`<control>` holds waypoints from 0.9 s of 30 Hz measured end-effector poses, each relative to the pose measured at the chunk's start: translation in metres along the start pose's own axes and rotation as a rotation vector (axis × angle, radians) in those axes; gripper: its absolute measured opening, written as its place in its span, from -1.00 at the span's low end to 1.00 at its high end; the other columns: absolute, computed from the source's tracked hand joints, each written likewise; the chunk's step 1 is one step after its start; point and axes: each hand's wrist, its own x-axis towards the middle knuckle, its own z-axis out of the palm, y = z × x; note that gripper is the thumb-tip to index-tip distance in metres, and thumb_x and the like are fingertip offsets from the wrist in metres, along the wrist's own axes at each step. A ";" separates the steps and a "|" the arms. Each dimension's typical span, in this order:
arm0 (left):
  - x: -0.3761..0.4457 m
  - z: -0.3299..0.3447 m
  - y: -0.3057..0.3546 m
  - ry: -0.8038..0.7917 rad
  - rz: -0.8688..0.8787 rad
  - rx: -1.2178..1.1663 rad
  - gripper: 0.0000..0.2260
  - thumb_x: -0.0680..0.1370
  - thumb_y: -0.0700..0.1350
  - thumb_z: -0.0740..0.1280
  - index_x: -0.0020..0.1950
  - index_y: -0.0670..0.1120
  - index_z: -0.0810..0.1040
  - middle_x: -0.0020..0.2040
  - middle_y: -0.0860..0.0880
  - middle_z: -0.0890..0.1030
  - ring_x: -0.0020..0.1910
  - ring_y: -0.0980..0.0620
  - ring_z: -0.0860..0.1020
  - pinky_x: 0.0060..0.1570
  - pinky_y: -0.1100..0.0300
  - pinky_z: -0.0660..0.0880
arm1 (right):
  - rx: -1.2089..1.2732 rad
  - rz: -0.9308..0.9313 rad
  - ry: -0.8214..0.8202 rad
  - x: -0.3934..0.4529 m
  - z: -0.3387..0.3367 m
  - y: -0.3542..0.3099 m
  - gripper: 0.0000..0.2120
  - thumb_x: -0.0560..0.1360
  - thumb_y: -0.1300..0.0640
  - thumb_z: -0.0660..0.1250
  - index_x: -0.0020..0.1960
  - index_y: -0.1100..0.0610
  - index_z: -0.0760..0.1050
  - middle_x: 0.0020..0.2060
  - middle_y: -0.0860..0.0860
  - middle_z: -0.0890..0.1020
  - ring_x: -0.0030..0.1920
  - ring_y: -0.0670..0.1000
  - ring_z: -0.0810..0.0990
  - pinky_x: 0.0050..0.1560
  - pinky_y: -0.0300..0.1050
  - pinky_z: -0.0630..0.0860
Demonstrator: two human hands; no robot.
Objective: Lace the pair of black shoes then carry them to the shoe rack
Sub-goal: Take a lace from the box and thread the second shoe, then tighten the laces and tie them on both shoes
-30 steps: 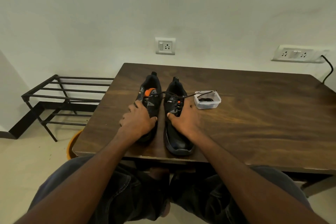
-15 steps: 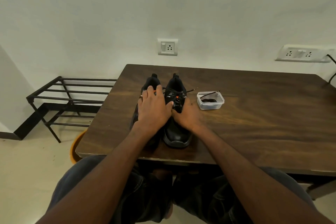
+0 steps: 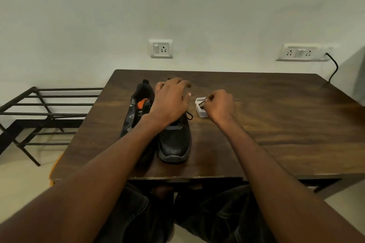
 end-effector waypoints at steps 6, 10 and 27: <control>0.025 0.044 0.019 -0.239 0.266 0.368 -0.72 0.60 -0.06 0.33 0.30 0.01 0.60 0.22 -0.06 0.58 0.28 -0.10 0.50 0.44 -0.11 0.30 | -0.014 -0.075 0.004 0.048 0.012 0.029 -0.70 0.51 0.28 0.35 0.09 -0.01 0.73 0.04 0.02 0.76 0.07 0.11 0.71 0.07 -0.02 0.64; 0.031 0.073 0.011 -0.422 0.193 0.508 -0.67 0.65 0.04 0.28 0.41 0.09 0.53 0.31 -0.09 0.53 0.37 -0.16 0.43 0.47 -0.31 0.09 | -0.199 -0.171 -0.112 0.070 0.022 0.034 -0.71 0.53 0.16 0.41 0.19 -0.08 0.71 0.13 -0.02 0.74 0.16 0.10 0.67 0.20 0.02 0.58; 0.029 0.072 0.009 -0.417 0.176 0.434 -0.79 0.64 -0.11 0.27 0.22 0.08 0.59 -0.08 0.03 0.60 0.10 -0.06 0.63 0.52 -0.19 -0.02 | -0.607 -0.208 -0.274 0.076 0.039 0.023 -0.74 0.56 -0.02 0.46 0.24 -0.11 0.66 0.17 0.05 0.67 0.25 0.16 0.58 0.29 0.18 0.37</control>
